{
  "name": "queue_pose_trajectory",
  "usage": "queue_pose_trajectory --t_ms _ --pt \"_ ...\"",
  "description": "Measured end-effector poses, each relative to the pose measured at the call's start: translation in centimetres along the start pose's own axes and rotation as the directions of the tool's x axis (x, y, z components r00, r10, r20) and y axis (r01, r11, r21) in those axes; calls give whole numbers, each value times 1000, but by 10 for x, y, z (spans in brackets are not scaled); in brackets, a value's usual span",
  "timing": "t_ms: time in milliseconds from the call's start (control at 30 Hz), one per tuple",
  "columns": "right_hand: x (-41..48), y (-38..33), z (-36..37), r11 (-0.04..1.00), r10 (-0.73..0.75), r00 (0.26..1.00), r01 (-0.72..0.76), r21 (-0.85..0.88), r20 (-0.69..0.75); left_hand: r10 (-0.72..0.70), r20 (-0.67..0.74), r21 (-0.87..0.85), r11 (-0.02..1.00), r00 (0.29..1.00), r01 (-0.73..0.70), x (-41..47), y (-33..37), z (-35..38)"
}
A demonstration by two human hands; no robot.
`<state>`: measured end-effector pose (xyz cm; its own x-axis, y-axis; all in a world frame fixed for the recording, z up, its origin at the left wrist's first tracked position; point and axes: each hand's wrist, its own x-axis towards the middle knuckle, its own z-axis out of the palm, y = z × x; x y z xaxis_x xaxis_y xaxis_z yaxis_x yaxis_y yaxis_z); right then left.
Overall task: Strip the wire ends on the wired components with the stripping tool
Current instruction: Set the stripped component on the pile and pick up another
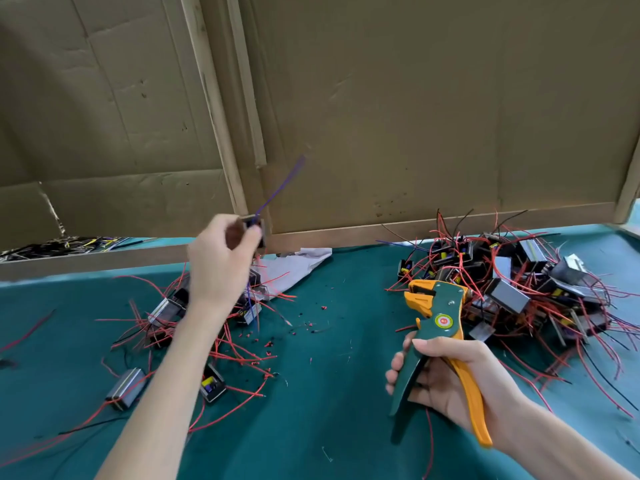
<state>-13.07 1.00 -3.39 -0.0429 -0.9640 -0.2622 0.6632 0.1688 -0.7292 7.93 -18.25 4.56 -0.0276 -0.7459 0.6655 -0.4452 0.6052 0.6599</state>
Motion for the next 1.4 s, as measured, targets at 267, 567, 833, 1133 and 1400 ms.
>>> queue_pose_trajectory --t_ms 267,567,833,1133,1400 --pt "7 -1 -6 1000 0 1000 1 20 -29 -449 601 -81 788 661 610 -63 -2 66" --pt "9 -1 -9 999 20 999 -19 30 -34 -182 613 385 919 769 -89 -77 -6 64" --pt "4 -3 -8 1000 -4 1000 5 19 -24 72 945 21 960 319 -279 -51 11 31" --pt "5 -6 -13 999 -36 999 35 -28 -34 47 704 -254 949 708 189 -71 16 54" --pt "5 -6 -14 987 -78 996 84 -139 48 -41 553 -568 712 832 412 -66 24 55"
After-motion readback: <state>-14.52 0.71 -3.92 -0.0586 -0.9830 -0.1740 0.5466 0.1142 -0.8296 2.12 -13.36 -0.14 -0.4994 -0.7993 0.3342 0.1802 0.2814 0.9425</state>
